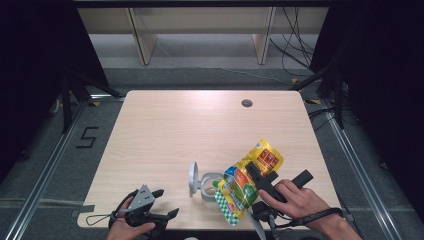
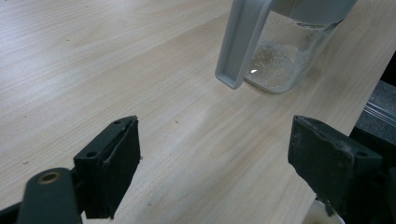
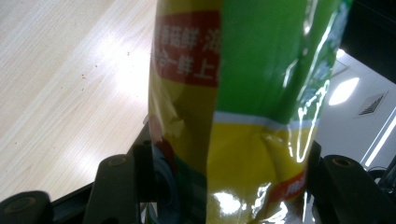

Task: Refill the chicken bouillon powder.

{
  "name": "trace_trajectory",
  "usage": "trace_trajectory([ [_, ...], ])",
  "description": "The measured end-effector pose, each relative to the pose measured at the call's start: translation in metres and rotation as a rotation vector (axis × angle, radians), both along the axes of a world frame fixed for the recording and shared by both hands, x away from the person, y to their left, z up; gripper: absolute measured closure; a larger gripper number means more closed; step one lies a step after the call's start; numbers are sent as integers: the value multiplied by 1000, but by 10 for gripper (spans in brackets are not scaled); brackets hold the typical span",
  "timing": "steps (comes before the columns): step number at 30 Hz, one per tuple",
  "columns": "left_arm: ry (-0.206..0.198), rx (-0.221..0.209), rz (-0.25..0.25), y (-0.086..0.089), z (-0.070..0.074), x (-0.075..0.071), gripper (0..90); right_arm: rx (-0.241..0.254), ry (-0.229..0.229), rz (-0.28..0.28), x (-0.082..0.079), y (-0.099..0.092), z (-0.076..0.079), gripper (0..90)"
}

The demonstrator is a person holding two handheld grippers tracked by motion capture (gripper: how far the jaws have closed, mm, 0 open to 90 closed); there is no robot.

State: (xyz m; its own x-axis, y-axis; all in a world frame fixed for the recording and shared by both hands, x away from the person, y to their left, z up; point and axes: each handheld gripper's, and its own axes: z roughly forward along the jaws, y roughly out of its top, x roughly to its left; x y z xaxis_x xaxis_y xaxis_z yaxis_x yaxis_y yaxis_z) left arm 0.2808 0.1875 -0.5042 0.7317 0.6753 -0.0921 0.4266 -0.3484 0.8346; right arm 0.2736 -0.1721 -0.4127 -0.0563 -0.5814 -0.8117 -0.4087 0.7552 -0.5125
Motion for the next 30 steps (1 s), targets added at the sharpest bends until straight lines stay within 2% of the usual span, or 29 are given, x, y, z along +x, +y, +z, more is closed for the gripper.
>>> trace_trajectory([
  [2, -1, -14, -2, 0, 0, 0, 166, 1, 3, 0, 0, 0, 0, 462],
  [8, 3, -19, 0, 0, -1, 0, 166, 1, 8, 0, 3, 1, 0, 463],
  [10, 4, -6, -6, 0, -1, 1, 166, -1, 9, -2, 4, 3, -2, 463],
  [18, 3, -19, -1, 0, -1, 0, 166, -11, -7, 8, 3, 5, 1, 465],
  [21, 3, -14, -9, -1, -2, 1, 166, -12, -6, 8, 3, 6, 1, 466],
  [22, 3, -14, -9, -1, -2, 1, 166, -12, 7, 8, 3, 6, 0, 466],
  [23, 21, -28, 0, -3, -2, 0, 166, -11, 6, 9, 3, 6, 1, 466],
  [26, -3, -16, -10, -2, -2, 1, 166, -14, -8, 14, 3, 6, 2, 466],
  [27, 20, -32, 0, -3, -2, 0, 166, -12, -10, 14, 3, 6, 2, 466],
  [28, 15, -8, -9, -1, -1, 1, 166, -10, -8, 13, 3, 6, 2, 466],
  [30, 5, -11, -5, 0, -1, 1, 166, -18, 4, 10, 2, 5, 2, 466],
])
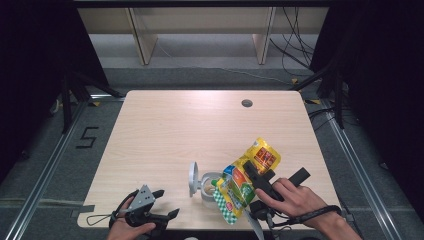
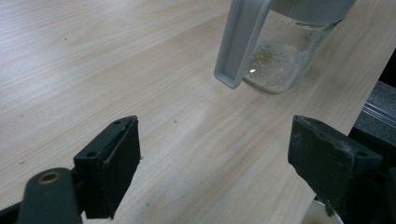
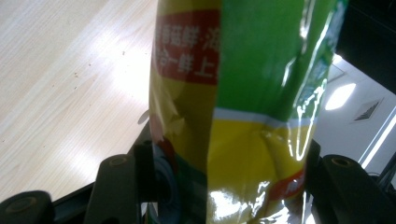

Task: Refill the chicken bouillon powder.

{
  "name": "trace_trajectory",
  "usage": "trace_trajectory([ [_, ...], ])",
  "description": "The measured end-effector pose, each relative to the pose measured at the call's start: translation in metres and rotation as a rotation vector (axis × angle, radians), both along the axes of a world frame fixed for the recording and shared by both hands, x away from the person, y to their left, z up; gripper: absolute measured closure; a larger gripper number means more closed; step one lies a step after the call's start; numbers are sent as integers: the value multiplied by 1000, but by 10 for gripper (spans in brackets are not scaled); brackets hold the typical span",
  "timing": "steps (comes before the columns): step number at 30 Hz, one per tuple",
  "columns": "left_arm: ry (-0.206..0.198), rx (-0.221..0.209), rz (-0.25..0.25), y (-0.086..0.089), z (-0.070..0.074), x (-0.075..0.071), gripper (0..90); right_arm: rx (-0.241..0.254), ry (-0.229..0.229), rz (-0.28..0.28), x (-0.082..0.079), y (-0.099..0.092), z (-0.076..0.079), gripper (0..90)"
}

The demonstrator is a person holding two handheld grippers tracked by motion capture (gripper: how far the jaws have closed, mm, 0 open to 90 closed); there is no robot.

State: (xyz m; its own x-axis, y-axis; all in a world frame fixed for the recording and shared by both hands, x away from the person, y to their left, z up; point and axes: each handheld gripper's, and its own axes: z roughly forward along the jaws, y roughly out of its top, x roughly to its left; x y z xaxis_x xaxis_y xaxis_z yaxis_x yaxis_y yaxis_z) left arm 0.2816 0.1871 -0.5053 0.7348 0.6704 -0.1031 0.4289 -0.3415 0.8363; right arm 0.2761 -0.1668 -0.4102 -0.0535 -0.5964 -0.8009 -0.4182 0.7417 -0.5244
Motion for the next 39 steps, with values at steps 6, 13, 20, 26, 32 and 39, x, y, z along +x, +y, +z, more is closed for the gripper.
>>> trace_trajectory([
  [6, -1, -8, 2, -1, 0, 0, 166, 1, -14, -1, -3, -3, 1, 467],
  [13, 1, 1, -1, 0, 0, 0, 166, -3, -5, -8, -5, -8, 4, 467],
  [20, 3, 10, -8, 0, 0, 0, 165, -33, -18, -8, -8, -10, 8, 467],
  [26, 5, -2, 5, -1, -1, 0, 165, -37, -21, -4, -8, -10, 8, 467],
  [32, 0, 5, -2, 0, 0, 0, 165, -47, -14, 1, -8, -8, 8, 468],
  [39, 0, 0, -1, 0, 0, 0, 165, -44, -23, 10, -7, -6, 7, 467],
])
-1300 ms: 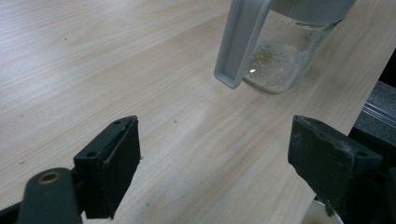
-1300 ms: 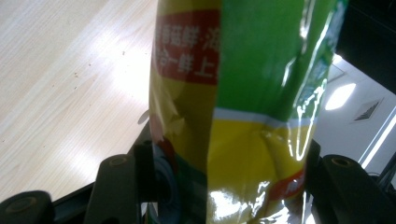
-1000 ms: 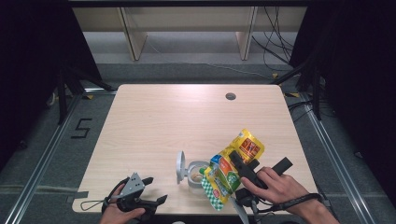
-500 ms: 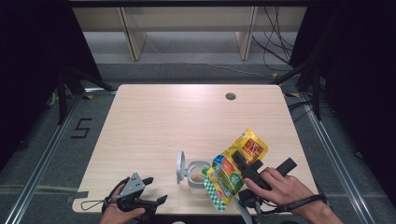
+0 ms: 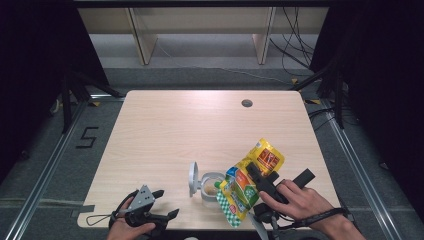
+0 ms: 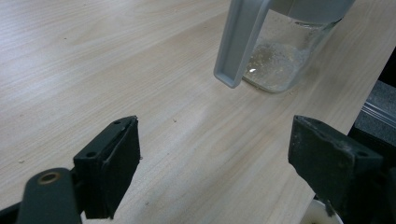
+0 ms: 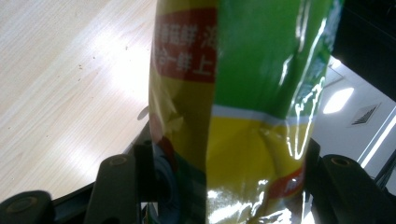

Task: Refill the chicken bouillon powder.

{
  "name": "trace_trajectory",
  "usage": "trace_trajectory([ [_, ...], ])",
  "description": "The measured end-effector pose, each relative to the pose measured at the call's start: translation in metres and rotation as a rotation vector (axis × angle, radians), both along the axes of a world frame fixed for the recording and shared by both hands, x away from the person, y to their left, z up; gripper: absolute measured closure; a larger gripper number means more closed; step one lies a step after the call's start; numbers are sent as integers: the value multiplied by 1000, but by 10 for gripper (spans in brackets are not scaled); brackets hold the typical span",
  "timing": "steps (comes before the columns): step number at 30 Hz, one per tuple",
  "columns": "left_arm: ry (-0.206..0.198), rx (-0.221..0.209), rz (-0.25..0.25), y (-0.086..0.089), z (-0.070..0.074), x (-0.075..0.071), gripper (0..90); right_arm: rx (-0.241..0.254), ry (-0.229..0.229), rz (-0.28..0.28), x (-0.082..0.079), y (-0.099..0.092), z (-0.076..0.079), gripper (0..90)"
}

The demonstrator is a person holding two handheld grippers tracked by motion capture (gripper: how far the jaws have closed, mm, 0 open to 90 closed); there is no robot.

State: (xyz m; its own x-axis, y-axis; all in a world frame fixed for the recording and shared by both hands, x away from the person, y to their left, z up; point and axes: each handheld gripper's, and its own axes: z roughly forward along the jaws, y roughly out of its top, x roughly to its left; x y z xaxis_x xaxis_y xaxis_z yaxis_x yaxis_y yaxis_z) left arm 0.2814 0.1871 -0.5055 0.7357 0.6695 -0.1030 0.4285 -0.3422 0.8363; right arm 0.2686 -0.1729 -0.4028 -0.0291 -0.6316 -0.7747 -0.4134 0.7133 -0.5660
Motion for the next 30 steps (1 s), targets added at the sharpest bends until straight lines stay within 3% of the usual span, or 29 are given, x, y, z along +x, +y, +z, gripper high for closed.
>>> trace_trajectory([
  [23, -1, 1, 0, 0, 0, 0, 165, -17, 12, 1, 3, 2, 1, 468],
  [30, 0, 3, -1, 0, 0, 0, 165, -43, -1, 8, 4, 4, 3, 468],
])
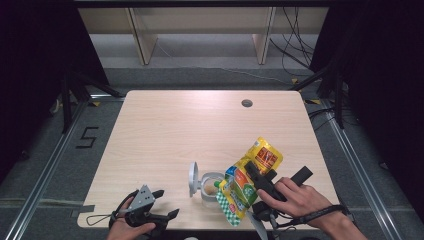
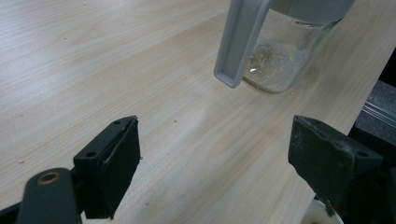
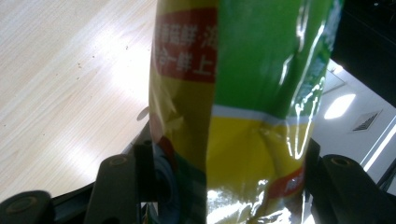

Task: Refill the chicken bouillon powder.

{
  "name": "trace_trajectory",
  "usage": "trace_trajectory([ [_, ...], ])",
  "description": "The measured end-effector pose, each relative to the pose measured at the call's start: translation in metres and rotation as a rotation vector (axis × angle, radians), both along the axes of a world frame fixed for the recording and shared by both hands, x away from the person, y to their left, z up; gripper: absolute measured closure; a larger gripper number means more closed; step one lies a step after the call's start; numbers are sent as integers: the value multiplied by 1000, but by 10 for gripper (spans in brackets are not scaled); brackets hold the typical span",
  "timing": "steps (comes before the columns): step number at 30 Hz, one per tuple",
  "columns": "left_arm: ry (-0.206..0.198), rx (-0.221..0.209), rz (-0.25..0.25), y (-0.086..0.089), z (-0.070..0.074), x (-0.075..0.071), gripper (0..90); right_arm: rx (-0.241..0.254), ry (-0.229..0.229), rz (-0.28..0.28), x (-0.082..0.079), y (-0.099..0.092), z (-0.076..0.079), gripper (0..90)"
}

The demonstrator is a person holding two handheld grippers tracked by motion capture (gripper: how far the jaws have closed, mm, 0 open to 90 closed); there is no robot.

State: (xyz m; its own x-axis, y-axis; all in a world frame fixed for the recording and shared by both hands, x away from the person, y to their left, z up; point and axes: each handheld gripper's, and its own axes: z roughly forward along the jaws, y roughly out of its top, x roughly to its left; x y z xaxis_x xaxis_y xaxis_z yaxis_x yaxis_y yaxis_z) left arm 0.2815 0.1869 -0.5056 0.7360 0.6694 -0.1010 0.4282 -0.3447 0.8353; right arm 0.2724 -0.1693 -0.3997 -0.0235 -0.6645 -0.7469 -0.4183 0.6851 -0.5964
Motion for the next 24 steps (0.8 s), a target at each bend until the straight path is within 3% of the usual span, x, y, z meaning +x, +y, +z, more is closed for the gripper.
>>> trace_trajectory([
  [2, 6, 10, -8, 1, 0, 0, 165, -11, 10, -2, 1, 1, 1, 468],
  [3, 1, -1, -2, 0, 0, 0, 165, -53, -5, 27, 3, 2, 3, 468],
  [6, 18, -20, 10, -2, -1, -1, 165, -37, 3, 16, 3, 2, 2, 468],
  [7, -1, -5, -3, -1, 0, 0, 165, -61, 3, 31, 5, 3, 3, 468],
  [11, 18, -13, 9, -1, -1, -1, 165, -42, 9, 16, 4, 3, 3, 468],
  [18, 1, -6, -1, -1, -1, 0, 165, -64, 5, 34, 5, 4, 4, 468],
  [19, 19, -21, 13, -2, -1, -2, 165, -56, 2, 29, 5, 3, 4, 468],
  [24, 17, -14, 10, -1, -1, -2, 165, -35, 1, 20, 4, 3, 3, 468],
])
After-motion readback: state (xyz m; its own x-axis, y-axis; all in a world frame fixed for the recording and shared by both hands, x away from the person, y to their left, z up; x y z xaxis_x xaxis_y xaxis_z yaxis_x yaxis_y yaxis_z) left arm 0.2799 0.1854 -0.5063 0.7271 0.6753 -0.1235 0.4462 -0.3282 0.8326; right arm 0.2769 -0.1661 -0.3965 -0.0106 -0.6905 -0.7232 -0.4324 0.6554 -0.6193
